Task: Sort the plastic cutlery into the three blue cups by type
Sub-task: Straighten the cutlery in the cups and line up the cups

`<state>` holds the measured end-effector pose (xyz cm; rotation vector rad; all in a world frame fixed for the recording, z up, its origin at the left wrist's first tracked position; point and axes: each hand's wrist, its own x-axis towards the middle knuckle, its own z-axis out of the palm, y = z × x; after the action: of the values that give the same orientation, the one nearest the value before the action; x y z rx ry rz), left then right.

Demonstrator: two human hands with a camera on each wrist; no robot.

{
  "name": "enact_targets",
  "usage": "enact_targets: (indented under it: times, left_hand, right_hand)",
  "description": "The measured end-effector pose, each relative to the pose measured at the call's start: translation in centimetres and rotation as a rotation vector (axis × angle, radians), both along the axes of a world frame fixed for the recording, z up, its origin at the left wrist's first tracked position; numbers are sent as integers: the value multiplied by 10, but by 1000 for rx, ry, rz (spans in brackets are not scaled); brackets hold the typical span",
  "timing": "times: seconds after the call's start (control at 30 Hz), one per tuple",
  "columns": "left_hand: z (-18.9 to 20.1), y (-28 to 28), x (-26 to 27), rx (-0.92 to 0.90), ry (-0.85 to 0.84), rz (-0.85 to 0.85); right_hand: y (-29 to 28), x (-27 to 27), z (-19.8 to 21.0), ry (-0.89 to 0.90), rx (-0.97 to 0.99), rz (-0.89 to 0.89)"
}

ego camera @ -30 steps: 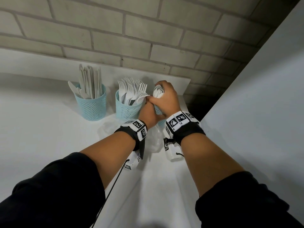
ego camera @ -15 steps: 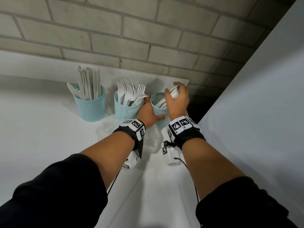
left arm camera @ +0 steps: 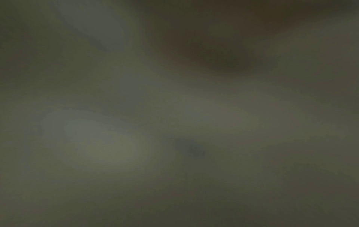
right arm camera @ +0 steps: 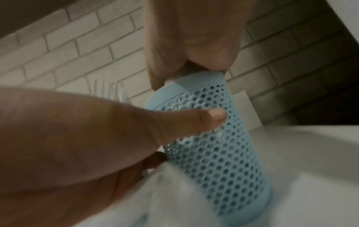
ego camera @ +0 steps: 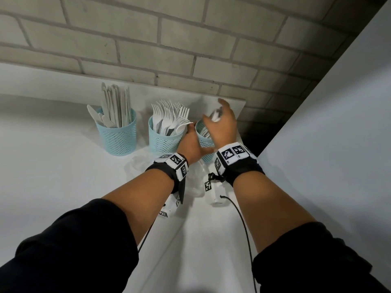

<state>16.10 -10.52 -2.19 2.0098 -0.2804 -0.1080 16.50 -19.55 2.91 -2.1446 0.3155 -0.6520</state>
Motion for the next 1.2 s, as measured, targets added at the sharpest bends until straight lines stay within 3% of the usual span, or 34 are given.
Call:
enact_targets:
  times: [0.13,0.3,0.5,0.6,0.73,0.9,1.07,1.2]
  left_hand:
    - [1,1,-1,17,2,2]
    - [-1,-1,2,124,4,2]
    - [-3,1,2,44,-6,-4]
    - [-2,1,1,37,1,-8]
    - [2,3,-2,23,-1,-10]
    - [1,3,-2,26,15,-11]
    - [1,3,-2,31,13,-9]
    - [2,3,-2,4,8,-14]
  right_hand:
    - [-2,2,5,-14,23,38]
    - [12,-5,6,6,-253,219]
    - [0,-1,15,-282,-80,5]
    - [-7,-1,21,-332,-46,-17]
    - [-8,-7,12,-202,36,31]
    - [-5,-23,7,-47,354,76]
    - [-8,-21,5,139,220,119]
    - [-21,-13,3,135,335,182]
